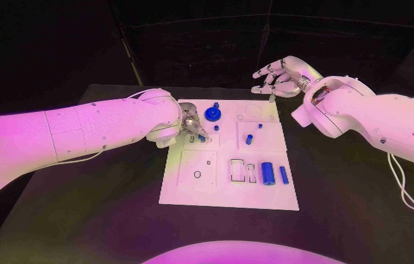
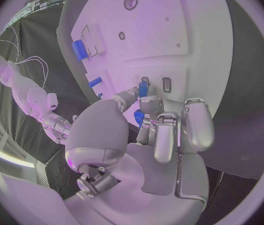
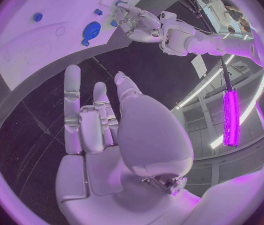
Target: Assemble the parts on the task board
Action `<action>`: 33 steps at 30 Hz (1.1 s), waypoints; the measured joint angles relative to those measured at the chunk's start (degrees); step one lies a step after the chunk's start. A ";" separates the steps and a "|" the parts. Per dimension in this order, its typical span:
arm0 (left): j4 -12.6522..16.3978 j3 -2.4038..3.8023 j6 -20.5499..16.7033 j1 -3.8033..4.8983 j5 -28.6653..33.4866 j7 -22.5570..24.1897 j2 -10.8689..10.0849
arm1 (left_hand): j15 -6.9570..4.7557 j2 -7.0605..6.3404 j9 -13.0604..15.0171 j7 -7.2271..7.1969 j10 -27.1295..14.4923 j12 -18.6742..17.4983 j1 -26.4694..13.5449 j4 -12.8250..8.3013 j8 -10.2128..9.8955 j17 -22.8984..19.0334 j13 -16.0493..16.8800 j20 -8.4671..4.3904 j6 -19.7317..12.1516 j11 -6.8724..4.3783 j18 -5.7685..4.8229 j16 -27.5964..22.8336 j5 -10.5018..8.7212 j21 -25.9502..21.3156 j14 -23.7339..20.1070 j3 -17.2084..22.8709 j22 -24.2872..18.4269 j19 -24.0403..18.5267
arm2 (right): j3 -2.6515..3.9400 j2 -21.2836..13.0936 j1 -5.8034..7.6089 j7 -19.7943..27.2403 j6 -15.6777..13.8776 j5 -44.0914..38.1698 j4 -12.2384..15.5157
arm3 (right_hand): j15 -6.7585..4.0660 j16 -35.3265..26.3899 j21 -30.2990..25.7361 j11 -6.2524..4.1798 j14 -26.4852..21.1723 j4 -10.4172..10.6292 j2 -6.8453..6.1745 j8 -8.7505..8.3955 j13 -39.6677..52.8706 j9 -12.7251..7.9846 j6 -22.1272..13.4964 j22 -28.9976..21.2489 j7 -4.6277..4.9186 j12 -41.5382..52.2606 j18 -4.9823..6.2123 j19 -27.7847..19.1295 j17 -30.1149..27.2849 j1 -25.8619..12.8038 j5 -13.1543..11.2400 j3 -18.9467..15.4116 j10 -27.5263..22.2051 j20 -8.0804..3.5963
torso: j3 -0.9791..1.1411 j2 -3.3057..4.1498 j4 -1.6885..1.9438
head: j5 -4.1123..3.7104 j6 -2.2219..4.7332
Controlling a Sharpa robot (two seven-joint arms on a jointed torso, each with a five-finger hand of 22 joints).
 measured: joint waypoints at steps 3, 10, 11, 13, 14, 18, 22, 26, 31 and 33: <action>-0.01 0.02 0.23 0.01 -0.14 -0.04 0.02 | 0.00 -0.01 0.01 0.01 -0.04 0.00 -0.01 0.00 0.00 0.00 0.00 0.00 -0.01 0.04 0.00 0.00 0.00 0.00 0.00 0.00 0.00 0.00 | 0.00 -0.01 0.00 0.00 0.02 0.00 0.00 | 0.00 0.00 -0.08 0.00 0.00 0.00 0.00 0.02 -0.01 0.00 0.00 -0.01 0.00 0.00 0.00 0.01 0.00 0.00 0.00 0.00 0.00 -0.01 | -0.01 0.00 0.00 | 0.01 0.02; -0.08 0.04 0.89 0.03 -0.38 -0.12 0.06 | 0.00 -0.25 0.20 0.01 -0.04 0.00 -0.25 0.06 -0.01 0.00 -0.20 0.00 -0.01 0.04 0.00 0.00 0.00 0.00 0.00 0.08 -0.01 0.00 | 0.00 -0.01 0.00 -0.01 0.08 0.00 0.01 | 0.00 0.00 -0.44 0.00 0.00 0.00 0.00 0.29 -0.13 0.00 0.00 -0.15 0.00 0.00 0.00 0.21 0.00 0.00 0.00 0.00 0.00 -0.21 | -0.01 0.00 0.03 | 0.01 0.03; -0.10 0.04 0.98 0.04 -0.40 -0.13 0.07 | 0.00 -0.31 0.20 0.01 -0.04 0.00 -0.31 0.13 -0.01 0.00 -0.25 0.00 -0.01 0.04 0.00 0.00 0.00 0.00 0.00 0.17 -0.01 0.00 | 0.00 -0.01 0.00 -0.01 0.09 0.01 0.01 | 0.00 0.00 -0.44 0.00 0.00 0.00 0.00 0.29 -0.13 0.00 0.00 -0.15 0.00 0.00 0.00 0.21 0.00 0.00 0.00 0.00 0.00 -0.21 | -0.01 0.00 0.03 | 0.01 0.03; -0.14 0.04 1.17 0.04 -0.43 -0.16 0.08 | 0.00 -0.45 0.19 0.01 -0.04 0.00 -0.45 0.01 0.16 0.00 -0.25 0.00 -0.01 0.04 0.00 0.00 0.00 0.00 0.00 0.35 -0.01 0.00 | 0.00 -0.01 0.00 -0.01 0.11 0.01 0.02 | 0.00 0.00 -0.44 0.00 0.00 0.00 0.00 0.29 -0.13 0.00 0.00 -0.15 0.00 0.00 0.00 0.21 0.00 0.00 0.00 0.00 0.00 -0.21 | -0.01 0.00 0.03 | 0.01 0.02; -0.15 0.05 1.26 0.04 -0.44 -0.18 0.08 | 0.00 -0.45 0.19 0.02 -0.05 0.00 -0.46 0.01 0.20 0.00 -0.25 0.00 -0.02 0.05 0.00 0.00 0.00 0.00 0.00 0.43 -0.01 0.00 | 0.00 -0.01 0.00 -0.01 0.12 0.01 0.03 | 0.00 0.00 -0.44 0.00 0.00 0.00 0.00 0.29 -0.13 0.00 0.00 -0.15 0.00 0.00 0.00 0.21 0.00 0.00 0.00 0.00 0.00 -0.21 | -0.01 0.00 0.03 | 0.01 0.01; -0.15 0.06 1.69 0.05 -0.48 -0.25 0.09 | 0.00 -0.48 0.19 0.10 -0.06 0.00 -0.49 -0.05 0.20 0.00 -0.25 0.00 -0.10 0.06 0.00 0.00 -0.01 0.00 0.00 0.50 -0.01 0.00 | 0.00 -0.01 0.00 -0.01 0.17 0.01 0.04 | 0.00 0.00 -0.44 0.00 0.00 0.16 0.00 0.29 -0.13 0.00 0.00 -0.20 0.00 0.00 0.00 0.21 0.01 0.00 0.00 0.16 0.00 -0.20 | -0.01 0.01 0.03 | 0.04 -0.04; -0.03 0.06 2.20 0.05 -0.51 -0.37 0.05 | 0.00 -0.48 0.19 -0.03 0.01 0.00 -0.48 -0.19 0.20 0.00 -0.24 0.00 -0.24 -0.01 0.00 0.00 -0.02 0.00 0.00 0.65 -0.01 0.00 | 0.00 -0.04 0.00 -0.01 0.21 0.02 0.07 | 0.00 0.00 -0.44 0.00 0.00 0.16 0.00 0.29 -0.15 0.00 0.00 -0.20 0.00 0.00 0.00 0.21 0.00 0.00 0.00 0.16 0.00 -0.20 | -0.01 0.01 0.03 | 0.04 -0.06; -0.01 0.05 2.58 0.05 -0.55 -0.51 0.04 | 0.00 -0.48 0.39 -0.30 0.09 0.00 -0.49 -0.20 0.21 0.00 -0.24 0.00 -0.15 -0.09 0.00 0.00 -0.15 0.00 0.00 0.65 -0.01 0.00 | 0.00 -0.05 0.00 -0.01 0.24 0.02 0.07 | 0.00 0.00 -0.44 0.00 0.00 0.16 0.00 0.29 -0.17 0.00 0.00 -0.20 0.00 0.00 0.00 0.20 0.01 0.00 0.00 0.16 0.00 -0.21 | -0.01 0.01 0.03 | 0.04 -0.07; 0.03 0.08 2.78 0.05 -0.60 -0.59 0.04 | 0.00 -0.47 0.39 -0.34 0.08 0.00 -0.49 -0.10 0.54 0.00 -0.30 0.00 -0.11 -0.09 0.00 0.00 -0.19 0.00 0.00 0.75 0.01 0.00 | 0.00 -0.05 0.00 -0.01 0.26 0.02 0.08 | 0.00 0.00 -0.44 0.00 0.00 0.16 0.00 0.29 -0.17 0.00 0.00 -0.20 0.00 0.00 0.00 0.20 0.00 0.00 0.00 0.16 0.00 -0.20 | -0.01 0.02 0.03 | 0.04 -0.07; 0.05 0.08 2.82 0.05 -0.61 -0.61 0.02 | 0.00 -0.24 0.51 -0.34 0.08 0.00 -0.72 -0.04 0.54 0.00 -0.30 0.00 -0.11 -0.08 0.00 0.00 -0.19 0.00 0.00 0.81 0.10 0.00 | 0.00 -0.05 0.00 -0.01 0.27 0.02 0.09 | 0.00 0.00 -0.44 0.00 0.00 0.16 0.00 0.29 -0.21 0.00 0.00 -0.23 0.00 0.00 0.00 0.20 0.01 0.00 0.00 0.16 0.00 -0.20 | -0.02 0.03 0.03 | 0.04 -0.07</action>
